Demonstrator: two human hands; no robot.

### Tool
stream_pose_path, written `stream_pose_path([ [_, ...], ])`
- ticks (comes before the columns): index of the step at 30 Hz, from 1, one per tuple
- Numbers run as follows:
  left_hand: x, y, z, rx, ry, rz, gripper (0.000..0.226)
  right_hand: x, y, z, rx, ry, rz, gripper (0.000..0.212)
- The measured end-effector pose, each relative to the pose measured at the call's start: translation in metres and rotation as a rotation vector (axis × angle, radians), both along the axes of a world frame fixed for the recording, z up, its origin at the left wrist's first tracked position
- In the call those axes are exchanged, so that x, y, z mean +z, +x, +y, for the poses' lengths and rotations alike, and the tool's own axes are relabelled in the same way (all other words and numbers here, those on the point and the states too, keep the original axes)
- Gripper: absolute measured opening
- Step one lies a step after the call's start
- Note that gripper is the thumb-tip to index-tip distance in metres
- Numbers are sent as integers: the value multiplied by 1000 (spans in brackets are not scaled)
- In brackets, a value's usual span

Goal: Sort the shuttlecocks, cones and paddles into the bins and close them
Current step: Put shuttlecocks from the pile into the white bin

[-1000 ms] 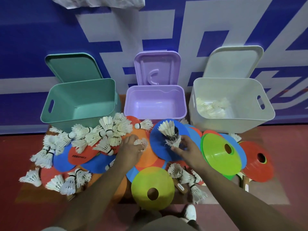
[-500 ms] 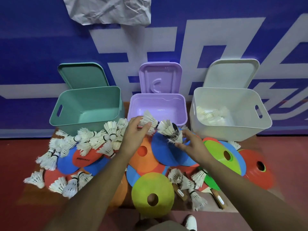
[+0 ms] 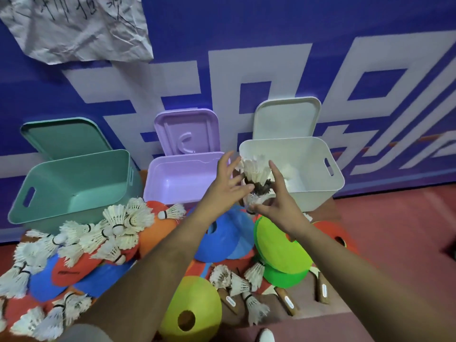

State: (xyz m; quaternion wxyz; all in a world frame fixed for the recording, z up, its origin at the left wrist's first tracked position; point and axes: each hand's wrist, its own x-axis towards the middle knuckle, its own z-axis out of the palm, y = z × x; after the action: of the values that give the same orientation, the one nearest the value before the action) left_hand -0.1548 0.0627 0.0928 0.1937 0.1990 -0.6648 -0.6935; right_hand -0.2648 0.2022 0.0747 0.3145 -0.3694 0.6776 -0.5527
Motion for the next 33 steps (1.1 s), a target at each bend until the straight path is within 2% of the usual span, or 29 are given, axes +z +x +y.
stream_pose_path([
  [2,3,-26,2,-22,40,4,71,9,-15,2,-41,-34,-11,108],
  [5,2,-60,2,36,13,-69,87,13,-47,4,-117,-34,-25,106],
  [7,-3,-75,2,20,25,-152,87,13,-65,3,-186,-26,-42,102],
  [10,-13,-98,8,-129,13,-242,66,10,-91,1,-222,-32,-112,90],
  [14,-23,-121,-1,-36,-20,-278,45,-1,-126,-4,-230,109,-69,63],
  [15,-27,-125,-7,-43,-46,-299,42,-4,-137,-6,-274,153,-45,59],
  [17,-35,-132,-18,-79,-172,-369,42,-9,-155,-7,-327,170,11,66],
  [19,-46,-137,-28,-100,-326,-437,43,-14,-171,-10,-287,174,72,65],
  [22,-61,-144,-35,-163,-519,-538,47,-34,-184,-18,-155,408,296,22],
  [23,-67,-146,-36,-191,-580,-580,49,-41,-185,-20,-119,477,353,16],
  [27,-88,-150,-35,-279,-724,-724,54,-64,-185,-28,-14,693,455,25],
  [29,-96,-151,-33,-301,-783,-756,58,-71,-184,-31,3,778,478,22],
  [33,-94,-148,-35,-296,-811,-746,61,-70,-179,-28,-9,813,516,24],
])
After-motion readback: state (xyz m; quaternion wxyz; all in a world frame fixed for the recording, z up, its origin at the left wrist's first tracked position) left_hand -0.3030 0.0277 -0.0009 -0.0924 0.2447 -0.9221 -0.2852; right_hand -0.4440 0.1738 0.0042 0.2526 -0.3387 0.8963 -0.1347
